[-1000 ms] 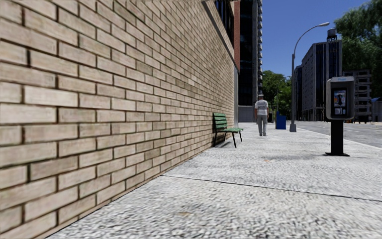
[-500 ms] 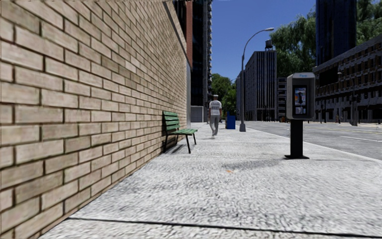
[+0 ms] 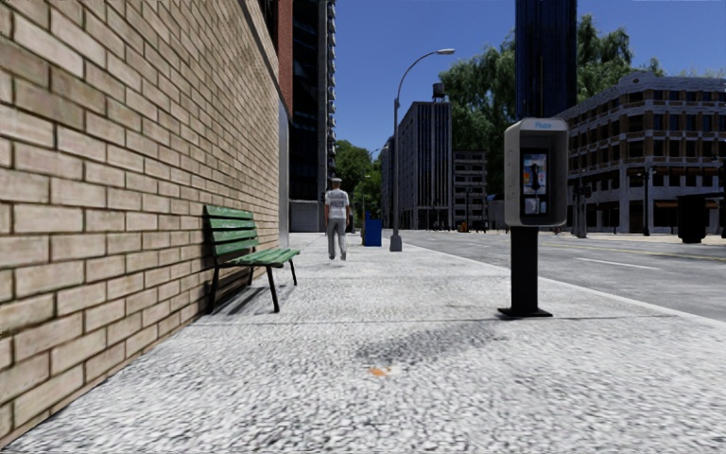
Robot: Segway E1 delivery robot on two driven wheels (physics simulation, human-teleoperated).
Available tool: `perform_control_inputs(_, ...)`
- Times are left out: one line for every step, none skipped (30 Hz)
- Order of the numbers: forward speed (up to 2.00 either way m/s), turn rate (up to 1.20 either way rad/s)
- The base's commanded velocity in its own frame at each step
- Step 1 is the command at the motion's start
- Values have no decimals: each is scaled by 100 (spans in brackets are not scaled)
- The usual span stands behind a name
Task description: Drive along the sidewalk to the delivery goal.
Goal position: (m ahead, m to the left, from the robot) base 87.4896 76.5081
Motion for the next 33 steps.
perform_control_inputs(200,0)
perform_control_inputs(200,0)
perform_control_inputs(200,0)
perform_control_inputs(200,0)
perform_control_inputs(200,0)
perform_control_inputs(200,0)
perform_control_inputs(200,0)
perform_control_inputs(200,0)
perform_control_inputs(200,0)
perform_control_inputs(200,0)
perform_control_inputs(200,0)
perform_control_inputs(200,0)
perform_control_inputs(200,0)
perform_control_inputs(200,0)
perform_control_inputs(200,0)
perform_control_inputs(200,0)
perform_control_inputs(200,0)
perform_control_inputs(200,0)
perform_control_inputs(200,0)
perform_control_inputs(200,0)
perform_control_inputs(200,0)
perform_control_inputs(200,0)
perform_control_inputs(200,0)
perform_control_inputs(200,0)
perform_control_inputs(200,0)
perform_control_inputs(200,0)
perform_control_inputs(200,0)
perform_control_inputs(200,0)
perform_control_inputs(200,0)
perform_control_inputs(200,0)
perform_control_inputs(200,0)
perform_control_inputs(200,0)
perform_control_inputs(200,0)
